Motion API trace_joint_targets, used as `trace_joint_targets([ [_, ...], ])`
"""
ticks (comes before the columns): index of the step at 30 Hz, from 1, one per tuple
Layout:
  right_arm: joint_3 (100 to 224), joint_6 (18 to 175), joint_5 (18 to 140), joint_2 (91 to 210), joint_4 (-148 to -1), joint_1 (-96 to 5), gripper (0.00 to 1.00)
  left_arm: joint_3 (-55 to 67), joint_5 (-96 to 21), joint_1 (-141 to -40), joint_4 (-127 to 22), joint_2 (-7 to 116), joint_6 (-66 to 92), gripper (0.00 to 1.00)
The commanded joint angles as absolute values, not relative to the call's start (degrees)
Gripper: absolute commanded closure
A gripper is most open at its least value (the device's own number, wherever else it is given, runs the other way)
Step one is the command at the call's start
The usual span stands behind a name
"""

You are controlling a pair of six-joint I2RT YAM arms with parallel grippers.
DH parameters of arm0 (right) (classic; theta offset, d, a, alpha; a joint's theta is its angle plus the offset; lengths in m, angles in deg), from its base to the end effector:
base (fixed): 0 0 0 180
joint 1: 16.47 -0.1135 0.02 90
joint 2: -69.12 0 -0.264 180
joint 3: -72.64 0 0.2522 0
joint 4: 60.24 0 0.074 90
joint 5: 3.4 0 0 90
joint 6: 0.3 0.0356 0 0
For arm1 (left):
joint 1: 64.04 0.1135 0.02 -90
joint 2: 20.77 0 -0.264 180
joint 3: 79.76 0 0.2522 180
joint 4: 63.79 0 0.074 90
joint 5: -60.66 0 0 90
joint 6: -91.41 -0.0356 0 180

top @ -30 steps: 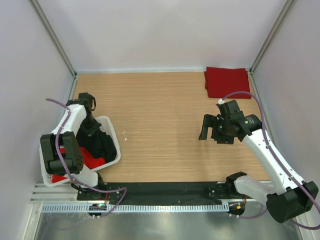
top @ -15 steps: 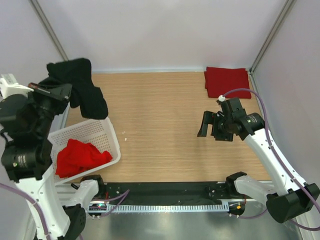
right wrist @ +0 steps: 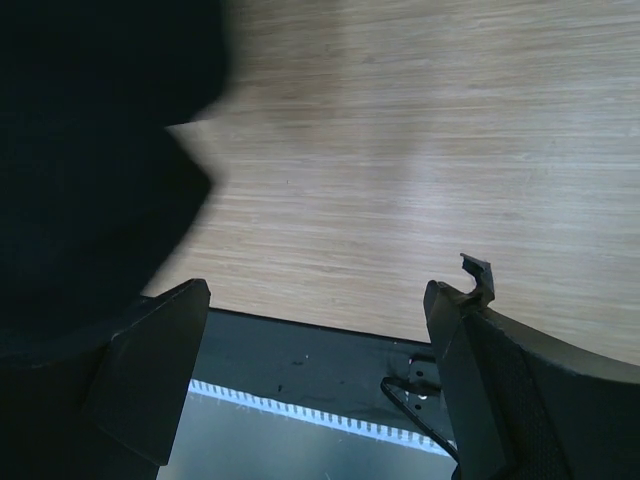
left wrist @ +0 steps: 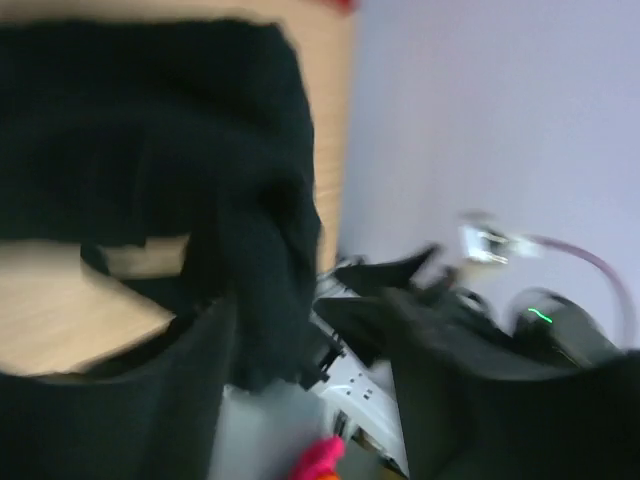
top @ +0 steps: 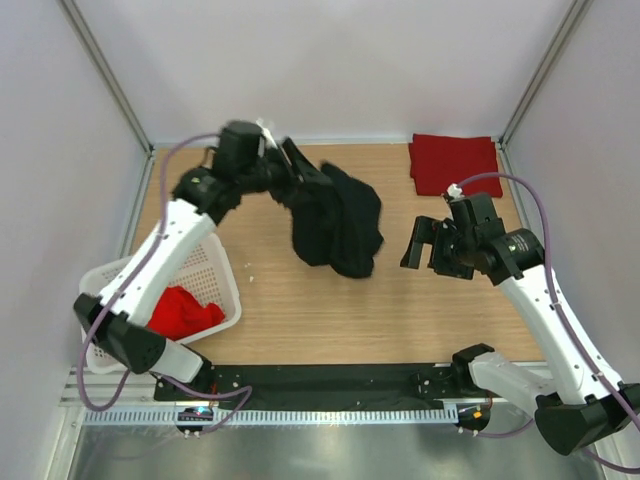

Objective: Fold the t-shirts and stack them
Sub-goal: Move the tshirt to the center of the board, then flatten the tshirt out

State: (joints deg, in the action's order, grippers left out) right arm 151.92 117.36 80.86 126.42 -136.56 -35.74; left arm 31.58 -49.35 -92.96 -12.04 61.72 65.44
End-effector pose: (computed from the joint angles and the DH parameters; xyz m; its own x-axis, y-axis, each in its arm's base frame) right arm 0.1641 0.0611 0.3411 -0.8573 0.1896 -0.4786 0.0165 0.9393 0.3426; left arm 0.2614 -0.1583 0.4551 -0.8057 -0.5200 -0.2837 0.0136 0.4626 -0.8865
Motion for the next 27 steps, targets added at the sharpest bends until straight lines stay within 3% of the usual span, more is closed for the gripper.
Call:
trace_joint_targets([
  [1, 156.1, 116.16, 84.31, 125.64, -139.03, -35.45, 0.04, 21.85, -45.96, -94.97, -5.65, 59.13, 65.48, 0.32],
  [4, 155.32, 115.98, 83.44, 125.46, -139.3, -35.54, 0.04, 16.64, -41.47, -95.5, -4.43, 56.76, 63.11, 0.1],
  [6, 152.69, 116.33, 81.51, 125.81, -137.82, -35.54, 0.04, 15.31, -40.67, -95.5, -3.63, 56.48, 61.18, 0.11],
  [10, 145.76, 120.01, 73.61, 128.27, -130.88, -35.54, 0.04, 12.4, -43.13, -96.81, -4.24, 57.18, 58.8, 0.27],
  [14, 142.22, 122.48, 71.66, 134.33, -123.76, -35.54, 0.19, 7.67, -45.33, -100.07, -7.74, 58.76, 57.48, 0.35],
  [16, 142.39, 122.4, 72.35, 138.63, -120.33, -35.63, 0.21, 5.38, -46.2, -102.08, -11.34, 59.2, 58.09, 0.36],
  [21, 145.11, 122.22, 72.8, 148.91, -114.88, -36.77, 0.23, -0.16, -48.84, -103.06, -17.33, 63.49, 59.06, 0.34],
  [23, 146.17, 122.4, 72.71, 153.49, -113.73, -38.09, 0.25, 0.18, -48.94, -103.06, -17.51, 65.87, 57.14, 0.23],
  [27, 147.84, 123.54, 73.41, 157.8, -112.58, -38.71, 0.3, 2.81, -48.05, -102.97, -17.42, 73.34, 54.32, 0.21],
])
